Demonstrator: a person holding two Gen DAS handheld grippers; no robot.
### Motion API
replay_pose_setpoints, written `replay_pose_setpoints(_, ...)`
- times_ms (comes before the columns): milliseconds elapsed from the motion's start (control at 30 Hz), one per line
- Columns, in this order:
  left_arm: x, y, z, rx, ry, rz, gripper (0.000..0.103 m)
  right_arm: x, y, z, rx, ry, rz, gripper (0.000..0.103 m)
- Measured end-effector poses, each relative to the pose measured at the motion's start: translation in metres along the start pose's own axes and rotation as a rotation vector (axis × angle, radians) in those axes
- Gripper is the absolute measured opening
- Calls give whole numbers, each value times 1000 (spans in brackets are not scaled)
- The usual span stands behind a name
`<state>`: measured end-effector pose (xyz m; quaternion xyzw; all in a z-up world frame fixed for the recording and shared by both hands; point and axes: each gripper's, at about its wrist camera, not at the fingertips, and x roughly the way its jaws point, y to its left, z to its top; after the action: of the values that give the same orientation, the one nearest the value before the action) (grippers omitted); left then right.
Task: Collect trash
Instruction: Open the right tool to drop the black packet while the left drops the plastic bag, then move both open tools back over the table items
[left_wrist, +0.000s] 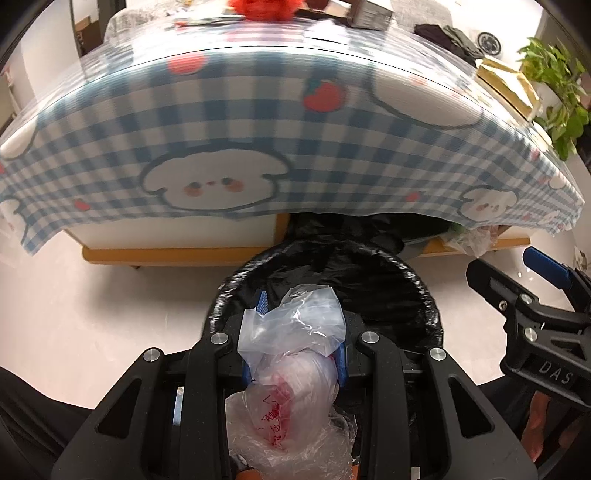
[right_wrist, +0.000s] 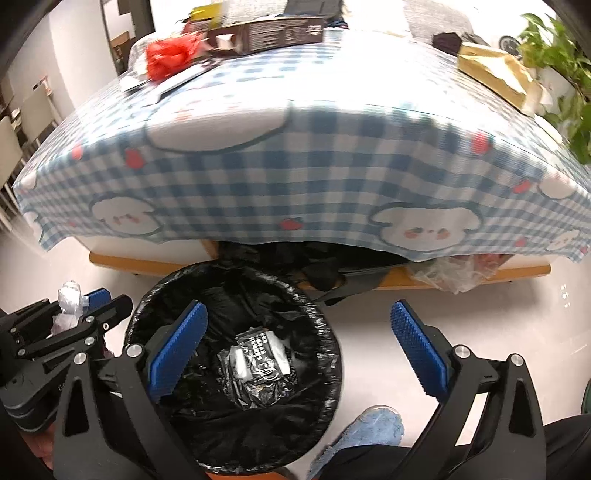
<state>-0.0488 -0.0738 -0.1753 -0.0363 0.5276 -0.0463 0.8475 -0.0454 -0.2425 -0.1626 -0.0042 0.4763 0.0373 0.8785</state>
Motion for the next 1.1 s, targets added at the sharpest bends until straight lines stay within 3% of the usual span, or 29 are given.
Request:
replay_pose_setpoints(333,6,-24,8,28,-3,-23,31,-3,-31,4,53,-15,-43,96)
replay_pose_setpoints(500,8,-26,11,26,-6,-25,38,-5,-37,6,59,-21,-55,96)
replay_pose_setpoints(633,6,-27,11,27,-16,-11,54,-4,-37,6,63,-20,-59,96)
replay_pose_setpoints(1100,-21,3,13,-27,-72,33,89,-15,-27,13,50,-45,-56,96)
